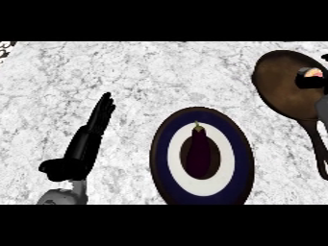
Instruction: Pick the cupcake from the plate and place it in the pan
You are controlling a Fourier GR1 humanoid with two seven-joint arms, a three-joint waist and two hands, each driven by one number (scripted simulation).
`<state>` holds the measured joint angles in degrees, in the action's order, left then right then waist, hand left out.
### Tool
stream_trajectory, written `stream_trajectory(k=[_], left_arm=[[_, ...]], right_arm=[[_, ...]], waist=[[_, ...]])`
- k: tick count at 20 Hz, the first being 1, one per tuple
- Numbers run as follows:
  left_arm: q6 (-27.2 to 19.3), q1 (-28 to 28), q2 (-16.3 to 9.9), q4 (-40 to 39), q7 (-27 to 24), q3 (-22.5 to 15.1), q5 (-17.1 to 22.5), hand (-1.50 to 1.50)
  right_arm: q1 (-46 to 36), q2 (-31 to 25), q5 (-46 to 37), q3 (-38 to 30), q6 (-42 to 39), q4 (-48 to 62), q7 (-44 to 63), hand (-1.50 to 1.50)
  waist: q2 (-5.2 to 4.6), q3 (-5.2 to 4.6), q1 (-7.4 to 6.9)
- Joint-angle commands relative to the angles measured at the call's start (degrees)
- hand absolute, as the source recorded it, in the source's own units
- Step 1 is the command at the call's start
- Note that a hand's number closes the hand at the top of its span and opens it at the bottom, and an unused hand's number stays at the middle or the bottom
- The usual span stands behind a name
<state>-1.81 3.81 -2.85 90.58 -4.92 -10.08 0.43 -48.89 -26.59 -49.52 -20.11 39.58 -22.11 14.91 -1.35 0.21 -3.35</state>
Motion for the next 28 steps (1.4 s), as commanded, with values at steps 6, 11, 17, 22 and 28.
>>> stream_trajectory(k=[6, 11, 17, 22, 28], left_arm=[[1.6, 1.0, -1.2, -0.6, -1.0, 2.0, 1.6, 0.0], [1.2, 0.2, 0.1, -1.2, -1.5, 0.7, 1.0, 0.0], [0.7, -0.7, -0.1, -1.0, -1.5, 1.5, 0.8, 0.0], [-0.9, -0.6, 0.0, 2.0, 1.8, 1.6, -0.1, 0.0], [-0.9, -7.3, 0.2, 4.1, -0.9, 0.1, -1.2, 0.0]], right_arm=[[-2.2, -0.1, 9.4, -7.0, -11.7, 7.2, -12.4, -1.5], [-2.5, -0.2, 15.1, -12.6, -6.1, 3.5, -22.0, -1.5], [0.7, -0.7, 24.2, -20.0, -8.9, 3.1, -32.7, -1.5], [2.6, -2.2, 31.1, -23.5, -20.0, 1.1, -36.1, -1.5], [9.3, 0.6, 35.1, -21.4, -32.4, -4.4, -39.2, -1.5]], waist=[[-0.56, 0.13, -0.79], [-0.49, 0.19, -0.47], [0.37, 0.0, 1.18], [1.2, -0.12, 2.87], [1.74, -0.24, 3.63]])
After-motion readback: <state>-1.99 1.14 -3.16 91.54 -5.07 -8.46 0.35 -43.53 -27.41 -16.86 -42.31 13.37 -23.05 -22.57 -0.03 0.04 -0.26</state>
